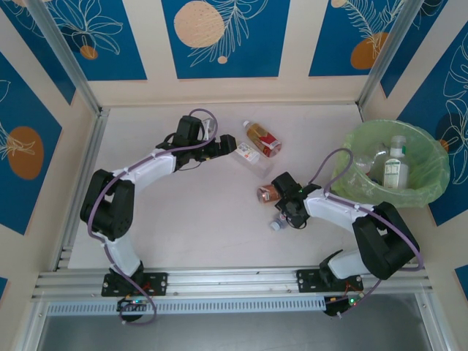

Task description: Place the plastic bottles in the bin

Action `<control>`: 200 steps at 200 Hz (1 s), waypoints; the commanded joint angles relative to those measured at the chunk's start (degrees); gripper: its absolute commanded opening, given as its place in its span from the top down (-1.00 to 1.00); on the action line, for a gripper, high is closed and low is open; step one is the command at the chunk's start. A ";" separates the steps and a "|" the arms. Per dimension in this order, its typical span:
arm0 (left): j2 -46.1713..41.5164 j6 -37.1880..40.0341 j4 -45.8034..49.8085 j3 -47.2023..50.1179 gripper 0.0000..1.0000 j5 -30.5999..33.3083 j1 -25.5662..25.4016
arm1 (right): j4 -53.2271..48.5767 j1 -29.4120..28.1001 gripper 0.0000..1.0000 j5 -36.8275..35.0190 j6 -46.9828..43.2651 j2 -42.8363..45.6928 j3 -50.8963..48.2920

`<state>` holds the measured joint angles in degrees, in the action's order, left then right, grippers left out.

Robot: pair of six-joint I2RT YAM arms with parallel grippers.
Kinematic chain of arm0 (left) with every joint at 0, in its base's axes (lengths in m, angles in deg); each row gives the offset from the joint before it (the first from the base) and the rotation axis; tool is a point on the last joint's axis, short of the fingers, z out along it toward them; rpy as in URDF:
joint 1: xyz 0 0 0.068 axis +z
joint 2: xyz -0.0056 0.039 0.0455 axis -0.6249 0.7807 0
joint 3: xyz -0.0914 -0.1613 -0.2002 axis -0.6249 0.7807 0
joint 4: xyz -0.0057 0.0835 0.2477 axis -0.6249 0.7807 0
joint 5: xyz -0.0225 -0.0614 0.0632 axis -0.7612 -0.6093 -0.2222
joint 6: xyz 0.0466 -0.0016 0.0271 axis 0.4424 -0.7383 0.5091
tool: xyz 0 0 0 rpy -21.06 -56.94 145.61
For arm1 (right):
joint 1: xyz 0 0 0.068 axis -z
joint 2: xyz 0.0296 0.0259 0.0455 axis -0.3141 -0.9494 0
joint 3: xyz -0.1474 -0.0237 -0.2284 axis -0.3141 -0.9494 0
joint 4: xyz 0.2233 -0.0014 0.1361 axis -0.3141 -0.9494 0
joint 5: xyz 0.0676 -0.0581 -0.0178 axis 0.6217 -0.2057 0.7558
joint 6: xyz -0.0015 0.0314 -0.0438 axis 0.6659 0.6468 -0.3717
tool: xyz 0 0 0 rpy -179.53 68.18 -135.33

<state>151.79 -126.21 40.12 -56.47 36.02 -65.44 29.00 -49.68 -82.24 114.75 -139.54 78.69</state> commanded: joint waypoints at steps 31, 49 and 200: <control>0.80 -0.23 0.18 -1.08 -0.99 -0.95 -0.38 | -0.22 -1.55 -0.07 -2.71 0.78 2.39 -1.83; 0.72 -0.18 0.03 -0.95 -0.99 -1.04 -0.39 | -0.83 -2.15 -0.04 -3.86 0.68 3.65 -1.92; 1.32 -0.72 -1.33 -0.72 -0.99 -1.62 -0.34 | -0.34 -7.45 0.26 -10.07 -10.23 17.62 -2.70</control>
<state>151.84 -126.45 40.07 -56.47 36.02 -65.44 26.99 -56.22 -89.02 108.44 -124.41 77.10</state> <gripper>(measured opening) 0.995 0.450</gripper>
